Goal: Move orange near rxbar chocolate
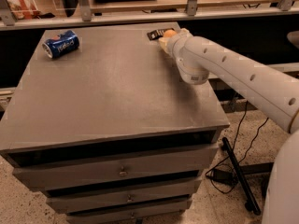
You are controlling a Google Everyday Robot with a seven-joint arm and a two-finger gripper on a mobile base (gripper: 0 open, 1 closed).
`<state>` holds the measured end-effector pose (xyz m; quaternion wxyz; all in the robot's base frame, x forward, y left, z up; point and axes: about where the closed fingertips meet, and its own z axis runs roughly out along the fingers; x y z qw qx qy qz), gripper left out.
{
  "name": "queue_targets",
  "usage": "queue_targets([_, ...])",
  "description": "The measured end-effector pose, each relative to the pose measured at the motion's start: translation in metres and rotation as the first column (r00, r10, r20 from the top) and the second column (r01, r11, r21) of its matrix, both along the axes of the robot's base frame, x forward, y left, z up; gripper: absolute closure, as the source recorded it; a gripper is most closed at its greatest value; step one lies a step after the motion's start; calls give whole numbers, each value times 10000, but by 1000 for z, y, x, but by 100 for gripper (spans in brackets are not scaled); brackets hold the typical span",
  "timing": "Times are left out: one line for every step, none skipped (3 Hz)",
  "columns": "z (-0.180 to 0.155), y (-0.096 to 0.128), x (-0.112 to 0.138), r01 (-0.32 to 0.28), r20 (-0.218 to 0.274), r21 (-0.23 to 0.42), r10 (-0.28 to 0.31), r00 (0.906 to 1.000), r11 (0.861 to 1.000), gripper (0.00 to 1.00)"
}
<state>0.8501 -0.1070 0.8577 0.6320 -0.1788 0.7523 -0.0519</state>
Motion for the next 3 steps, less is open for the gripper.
queue_targets([1,4,-2,-107,-57,-15,106,9999,9999,0])
queue_targets([4,11,-12,-306,-131,11,306,9994,9995,0])
queue_targets([14,12,-28,-333,-100,19,333,9994,9994,0])
